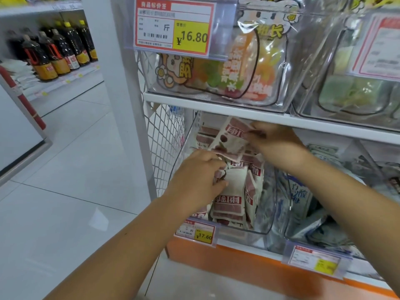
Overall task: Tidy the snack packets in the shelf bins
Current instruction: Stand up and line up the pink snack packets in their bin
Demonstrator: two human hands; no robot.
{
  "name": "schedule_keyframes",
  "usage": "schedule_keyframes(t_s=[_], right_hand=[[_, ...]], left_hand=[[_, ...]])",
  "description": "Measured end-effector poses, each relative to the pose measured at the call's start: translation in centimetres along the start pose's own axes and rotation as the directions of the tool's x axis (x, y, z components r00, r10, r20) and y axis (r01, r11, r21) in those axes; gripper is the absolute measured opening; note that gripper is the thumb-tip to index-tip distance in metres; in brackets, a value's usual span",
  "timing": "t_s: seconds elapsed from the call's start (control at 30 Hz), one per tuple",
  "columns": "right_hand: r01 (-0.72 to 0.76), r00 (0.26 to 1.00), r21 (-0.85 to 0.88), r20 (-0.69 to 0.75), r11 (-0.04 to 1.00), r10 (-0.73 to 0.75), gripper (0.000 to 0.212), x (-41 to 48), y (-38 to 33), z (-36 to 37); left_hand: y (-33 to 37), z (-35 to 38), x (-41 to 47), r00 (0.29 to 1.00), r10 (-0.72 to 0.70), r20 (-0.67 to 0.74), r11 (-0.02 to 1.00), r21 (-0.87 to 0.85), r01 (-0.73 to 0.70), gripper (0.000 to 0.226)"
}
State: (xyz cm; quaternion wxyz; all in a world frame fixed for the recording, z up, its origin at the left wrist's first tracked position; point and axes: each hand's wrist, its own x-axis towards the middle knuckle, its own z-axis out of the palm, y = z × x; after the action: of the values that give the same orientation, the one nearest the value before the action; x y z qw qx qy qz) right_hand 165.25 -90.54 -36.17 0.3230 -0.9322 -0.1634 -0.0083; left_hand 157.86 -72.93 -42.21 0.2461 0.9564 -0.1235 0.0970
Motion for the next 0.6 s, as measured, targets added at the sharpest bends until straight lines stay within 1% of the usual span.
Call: schedule_keyframes(t_s=[0.07,0.1,0.13,0.2,0.23,0.27,0.3,0.33,0.37,0.43,0.47,0.5,0.53,0.57,0.6], right_hand=[[0.042,0.997,0.08,-0.071,0.996,-0.036,0.009,-2.1,0.7,-0.7],[0.048,0.995,0.128,-0.095,0.991,-0.036,0.009,-3.1,1.1,-0.9],[0.043,0.994,0.175,-0.106,0.984,-0.025,0.01,-4.1,1.3,-1.1],[0.049,0.996,0.275,-0.088,0.96,-0.026,0.01,-5.5,1.2,-1.2],[0.074,0.996,0.299,-0.072,0.951,-0.054,0.01,-6.0,0.9,-1.2],[0.1,0.995,0.288,-0.052,0.952,-0.089,0.01,-6.3,0.5,-1.3],[0.129,0.992,0.231,-0.024,0.964,-0.127,0.01,-6.4,0.1,-1.4],[0.163,0.985,0.126,0.029,0.979,-0.168,0.011,-6.5,-0.3,-1.5],[0.211,0.973,-0.023,0.099,0.977,-0.208,0.015,-6.7,-0.5,-1.5],[0.319,0.936,-0.312,0.253,0.895,-0.245,0.023,-7.2,-0.5,-1.2],[0.36,0.914,-0.395,0.331,0.846,-0.234,0.026,-7.6,-0.4,-0.8],[0.402,0.885,-0.434,0.408,0.806,-0.222,0.029,-8.2,-0.2,-0.3],[0.44,0.845,-0.433,0.496,0.787,-0.2,0.03,-8.8,0.0,0.1],[0.453,0.801,-0.39,0.573,0.802,-0.174,0.029,-9.1,0.0,0.0],[0.393,0.782,-0.303,0.608,0.868,-0.141,0.025,-9.1,-0.1,-0.6]], left_hand=[[0.3,0.0,-0.4,1.0,-0.015,-0.01,0.999,-0.033,0.015,0.039],[0.5,-0.2,-0.6,0.997,-0.056,-0.045,0.996,-0.079,0.052,0.037],[0.8,-0.5,-0.7,0.99,-0.111,-0.089,0.983,-0.153,0.096,0.039],[1.5,-1.1,-1.0,0.971,-0.179,-0.16,0.942,-0.312,0.122,0.058],[1.9,-1.5,-1.2,0.97,-0.187,-0.158,0.925,-0.361,0.12,0.068],[2.3,-2.0,-1.3,0.975,-0.189,-0.12,0.907,-0.402,0.126,0.074],[2.8,-2.5,-1.4,0.982,-0.177,-0.068,0.884,-0.45,0.128,0.073],[3.2,-2.8,-1.6,0.986,-0.163,-0.019,0.856,-0.501,0.131,0.066],[3.5,-2.9,-1.9,0.987,-0.157,0.016,0.832,-0.536,0.141,0.056],[3.4,-2.8,-2.6,0.981,-0.186,0.048,0.816,-0.548,0.182,0.045],[3.2,-2.6,-3.1,0.979,-0.195,0.065,0.817,-0.541,0.199,0.043],[2.9,-2.3,-3.7,0.979,-0.185,0.091,0.821,-0.533,0.204,0.04],[2.6,-2.0,-4.2,0.98,-0.156,0.126,0.845,-0.496,0.198,0.035],[2.5,-1.7,-4.7,0.98,-0.109,0.169,0.888,-0.426,0.172,0.029],[2.4,-1.4,-5.1,0.974,-0.057,0.218,0.936,-0.329,0.129,0.023]])
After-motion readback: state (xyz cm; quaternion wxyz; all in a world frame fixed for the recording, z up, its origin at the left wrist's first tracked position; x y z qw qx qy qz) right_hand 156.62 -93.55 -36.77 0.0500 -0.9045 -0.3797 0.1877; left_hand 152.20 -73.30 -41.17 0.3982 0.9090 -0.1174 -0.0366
